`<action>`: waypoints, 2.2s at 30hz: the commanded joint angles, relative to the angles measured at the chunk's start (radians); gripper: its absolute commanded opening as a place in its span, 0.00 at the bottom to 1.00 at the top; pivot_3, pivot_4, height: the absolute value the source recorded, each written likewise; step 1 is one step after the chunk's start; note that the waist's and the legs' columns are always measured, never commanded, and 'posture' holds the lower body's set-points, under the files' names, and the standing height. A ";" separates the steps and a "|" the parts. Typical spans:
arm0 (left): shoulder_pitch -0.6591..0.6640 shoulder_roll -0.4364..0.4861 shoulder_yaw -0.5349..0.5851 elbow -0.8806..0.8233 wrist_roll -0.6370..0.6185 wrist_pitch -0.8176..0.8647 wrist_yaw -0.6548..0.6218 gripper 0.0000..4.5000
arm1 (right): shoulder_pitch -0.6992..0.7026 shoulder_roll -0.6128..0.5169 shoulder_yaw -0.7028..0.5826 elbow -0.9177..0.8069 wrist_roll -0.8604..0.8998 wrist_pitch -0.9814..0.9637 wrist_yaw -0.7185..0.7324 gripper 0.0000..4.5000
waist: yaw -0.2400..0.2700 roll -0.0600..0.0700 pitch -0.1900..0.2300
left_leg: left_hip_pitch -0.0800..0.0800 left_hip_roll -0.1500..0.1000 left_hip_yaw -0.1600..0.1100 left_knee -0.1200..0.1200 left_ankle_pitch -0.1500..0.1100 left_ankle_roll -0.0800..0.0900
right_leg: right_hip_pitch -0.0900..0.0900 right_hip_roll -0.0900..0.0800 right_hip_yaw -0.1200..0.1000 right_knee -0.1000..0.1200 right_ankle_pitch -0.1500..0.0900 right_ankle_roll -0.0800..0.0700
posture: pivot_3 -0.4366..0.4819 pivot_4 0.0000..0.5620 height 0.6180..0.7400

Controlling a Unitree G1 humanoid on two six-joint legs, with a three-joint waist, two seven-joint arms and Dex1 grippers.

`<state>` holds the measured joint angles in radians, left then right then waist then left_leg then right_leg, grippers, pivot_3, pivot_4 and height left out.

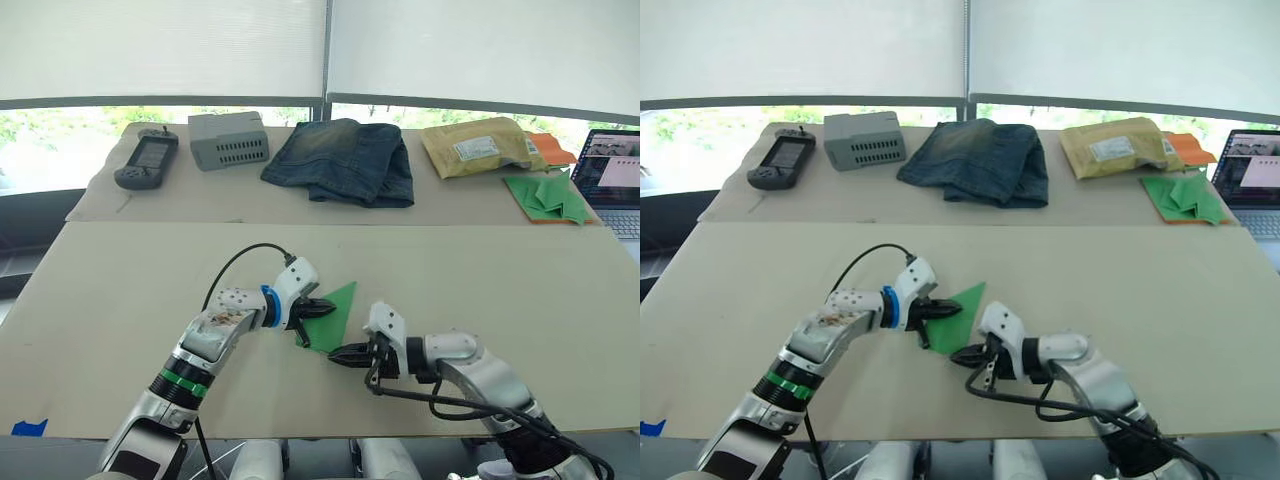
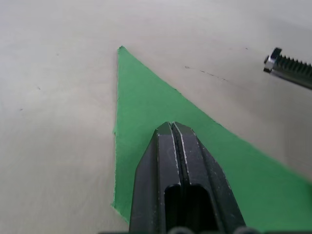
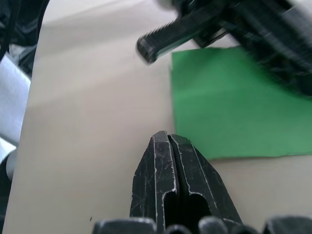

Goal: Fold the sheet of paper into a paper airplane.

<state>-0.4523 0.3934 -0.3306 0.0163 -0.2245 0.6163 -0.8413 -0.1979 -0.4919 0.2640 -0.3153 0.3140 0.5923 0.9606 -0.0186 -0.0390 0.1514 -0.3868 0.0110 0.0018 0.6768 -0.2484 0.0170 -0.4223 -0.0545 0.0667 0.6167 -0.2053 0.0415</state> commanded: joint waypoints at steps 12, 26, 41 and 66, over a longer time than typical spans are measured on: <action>-0.023 -0.057 0.037 0.076 -0.016 0.058 0.012 0.00 | -0.165 0.027 -0.066 -0.082 0.128 0.095 -0.035 0.01 | 0.006 0.000 0.000 | -0.002 -0.002 0.000 0.001 0.000 0.000 | 0.000 -0.001 -0.001 0.000 0.000 0.000 | 0.48 0.27 0.91; -0.016 -0.049 0.044 0.054 -0.021 0.068 0.015 0.00 | -0.207 -0.035 0.042 0.092 0.004 0.043 -0.114 0.01 | 0.005 0.000 0.000 | -0.002 -0.003 0.002 0.000 0.000 0.000 | -0.001 -0.001 -0.001 0.000 0.000 0.000 | 0.48 0.27 0.91; -0.047 -0.025 0.088 0.008 -0.106 0.218 -0.011 0.00 | -0.183 0.040 0.172 0.263 -0.122 -0.048 -0.092 0.01 | -0.004 0.000 0.000 | -0.001 -0.002 0.000 0.000 0.000 0.000 | -0.001 0.000 -0.001 0.000 0.000 0.000 | 0.48 0.27 0.91; -0.265 -0.267 0.057 0.487 0.054 -0.061 0.081 0.00 | -0.141 0.031 0.172 0.257 -0.179 -0.030 -0.144 0.01 | 0.005 0.000 0.000 | 0.001 -0.005 0.001 0.001 0.000 0.000 | 0.002 0.000 -0.001 0.002 0.000 0.000 | 0.48 0.27 0.91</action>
<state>-0.7111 0.1280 -0.2585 0.4715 -0.1943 0.5640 -0.7601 -0.3675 -0.4446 0.4203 -0.1081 0.1841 0.5117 0.8449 -0.0137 -0.0393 0.1510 -0.3853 0.0062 0.0026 0.6781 -0.2483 0.0170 -0.4202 -0.0546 0.0659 0.6185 -0.2052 0.0413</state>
